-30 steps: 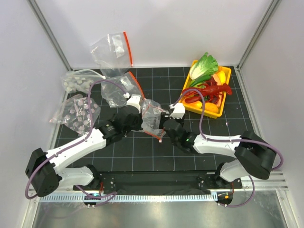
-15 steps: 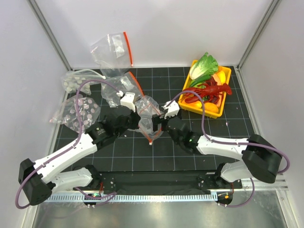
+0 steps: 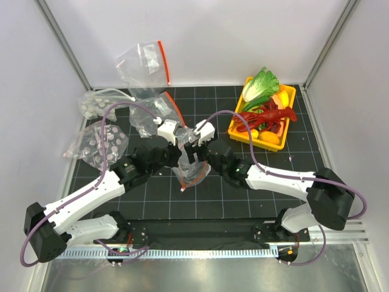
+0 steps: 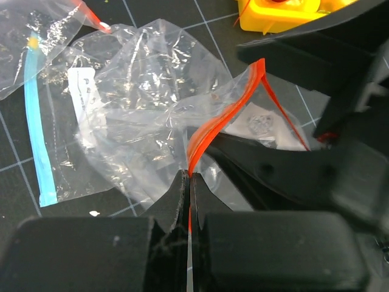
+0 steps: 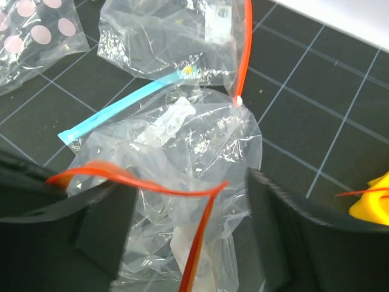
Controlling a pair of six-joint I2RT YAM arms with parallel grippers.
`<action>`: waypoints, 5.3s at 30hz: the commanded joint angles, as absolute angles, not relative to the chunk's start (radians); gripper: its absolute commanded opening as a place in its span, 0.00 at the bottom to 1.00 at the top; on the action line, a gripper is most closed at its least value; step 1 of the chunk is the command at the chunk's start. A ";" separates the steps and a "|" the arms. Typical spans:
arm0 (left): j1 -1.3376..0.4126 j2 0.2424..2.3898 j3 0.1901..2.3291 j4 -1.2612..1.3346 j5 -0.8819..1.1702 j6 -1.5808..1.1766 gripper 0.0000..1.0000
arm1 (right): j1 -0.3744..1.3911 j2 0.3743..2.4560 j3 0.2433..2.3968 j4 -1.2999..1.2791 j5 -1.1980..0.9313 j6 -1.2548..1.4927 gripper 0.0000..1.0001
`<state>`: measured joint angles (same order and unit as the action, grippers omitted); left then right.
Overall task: Place the food in the zip-top bag and seal the zipper
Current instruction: Open the zipper of the food storage bag, then pick up the fake vegetable from the bin, then place the fake vegetable in the zipper food storage bag.
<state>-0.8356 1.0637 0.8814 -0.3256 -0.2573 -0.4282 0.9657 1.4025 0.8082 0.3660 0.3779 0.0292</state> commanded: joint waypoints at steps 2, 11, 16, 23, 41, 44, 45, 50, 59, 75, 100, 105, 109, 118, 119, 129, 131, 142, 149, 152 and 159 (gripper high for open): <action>-0.836 1.051 0.916 -0.307 -0.227 -0.406 0.00 | 0.962 1.430 0.864 0.337 0.416 0.020 0.64; -0.857 1.101 0.931 -0.308 -0.256 -0.402 0.40 | 0.962 1.393 0.809 0.431 0.557 0.057 0.11; -0.891 1.163 0.946 -0.310 -0.325 -0.397 0.54 | 0.963 1.350 0.765 0.482 0.511 0.100 0.09; -0.891 1.259 0.980 -0.351 -0.437 -0.428 0.45 | 0.963 1.335 0.750 0.502 0.537 0.113 0.09; -0.891 1.147 0.949 -0.382 -0.601 -0.449 0.00 | 0.959 1.353 0.798 0.445 0.611 0.155 0.85; -0.890 1.167 0.959 -0.382 -0.609 -0.454 0.00 | 0.959 1.325 0.782 0.466 0.483 0.170 0.89; -0.890 1.172 0.959 -0.379 -0.612 -0.454 0.00 | 0.959 1.316 0.769 0.475 0.438 0.170 0.90; -0.884 1.216 0.979 -0.376 -0.647 -0.449 0.00 | 0.960 1.260 0.755 0.453 0.333 0.173 0.93; -0.787 1.253 1.018 -0.359 -0.610 -0.482 0.00 | 0.827 1.085 0.692 0.398 0.497 0.339 0.93; -0.788 1.267 0.986 -0.239 -0.581 -0.558 0.00 | 0.310 1.583 1.196 0.172 0.569 0.793 0.98; -0.788 1.275 0.986 -0.247 -0.598 -0.563 0.00 | 0.175 2.059 1.443 0.051 0.594 1.172 0.84; -0.790 1.279 0.986 -0.247 -0.598 -0.560 0.00 | 0.161 2.085 1.465 0.008 0.584 1.192 0.80; -0.788 1.276 0.985 -0.250 -0.601 -0.558 0.00 | 0.152 2.080 1.450 0.011 0.580 1.181 0.31; -0.788 1.262 0.980 -0.255 -0.610 -0.552 0.00 | 0.166 1.922 1.318 0.121 0.630 1.091 0.01; -0.790 1.264 0.982 -0.253 -0.614 -0.551 0.00 | 0.170 1.908 1.310 0.124 0.641 1.083 0.01; -0.790 1.269 0.986 -0.255 -0.604 -0.538 0.00 | 0.232 1.688 1.142 0.242 0.641 1.049 0.01; -0.788 1.264 0.986 -0.256 -0.601 -0.538 0.00 | 0.259 1.625 1.111 0.265 0.681 1.017 0.01; -0.790 1.250 0.996 -0.275 -0.574 -0.531 0.00 | 0.349 1.421 0.898 0.583 0.327 0.674 0.01; -0.788 1.230 1.008 -0.305 -0.549 -0.531 0.00 | 0.560 1.209 0.689 0.809 0.076 0.447 0.01; -0.788 1.250 1.017 -0.314 -0.531 -0.531 0.00 | 0.615 1.190 0.620 0.889 -0.107 0.390 0.01; -0.788 1.307 1.061 -0.345 -0.486 -0.532 0.00 | 0.762 1.230 0.586 1.003 -0.222 0.327 0.01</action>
<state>-0.7872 1.2903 1.0111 -0.3355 -0.5114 -0.5415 0.7105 1.2129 0.5785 0.8722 -0.1261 0.4076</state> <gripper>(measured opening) 0.015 0.341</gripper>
